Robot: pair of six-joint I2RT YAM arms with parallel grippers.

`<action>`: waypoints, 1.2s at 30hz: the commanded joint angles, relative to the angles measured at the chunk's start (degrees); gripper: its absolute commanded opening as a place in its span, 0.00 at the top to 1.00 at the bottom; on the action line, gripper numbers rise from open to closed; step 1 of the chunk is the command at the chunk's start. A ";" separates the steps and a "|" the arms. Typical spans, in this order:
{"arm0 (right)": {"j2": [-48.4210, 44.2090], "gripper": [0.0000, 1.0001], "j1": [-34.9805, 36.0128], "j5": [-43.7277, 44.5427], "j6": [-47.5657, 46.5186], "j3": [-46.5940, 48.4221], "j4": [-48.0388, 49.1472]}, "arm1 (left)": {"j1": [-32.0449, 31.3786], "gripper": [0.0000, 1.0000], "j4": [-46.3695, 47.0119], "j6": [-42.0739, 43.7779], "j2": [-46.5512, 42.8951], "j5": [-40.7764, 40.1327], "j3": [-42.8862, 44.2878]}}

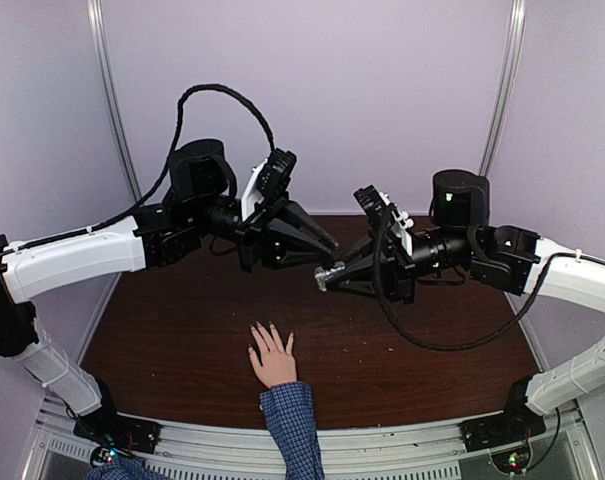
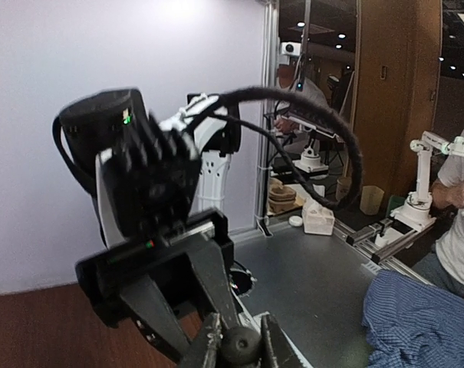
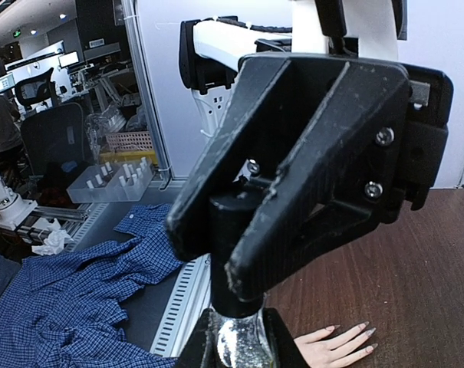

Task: Paint the nails
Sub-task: Screw the nail polish bottle cap onto the nail polish bottle.

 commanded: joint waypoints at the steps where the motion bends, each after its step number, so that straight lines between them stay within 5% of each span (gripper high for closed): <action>1: -1.10 1.00 -0.43 0.67 -2.38 4.64 5.89 | 2.24 0.77 -6.35 -1.59 0.22 -0.25 -2.05; 5: -1.58 1.00 -0.73 8.58 -3.69 4.18 1.32 | 5.14 0.57 -8.83 -1.83 -5.52 -8.10 -3.06; 11: -1.54 1.00 -0.83 23.95 -2.67 3.21 -2.18 | 5.77 0.45 -11.34 1.05 -12.52 -20.65 -5.70; 20: 0.71 1.00 -0.91 38.22 1.95 2.96 -1.25 | 5.15 0.47 -3.50 -6.65 -13.33 -42.08 -9.78; 36: 3.96 1.00 0.02 46.37 6.71 4.43 -3.28 | 1.26 0.55 2.48 -16.77 -1.67 -47.50 -2.94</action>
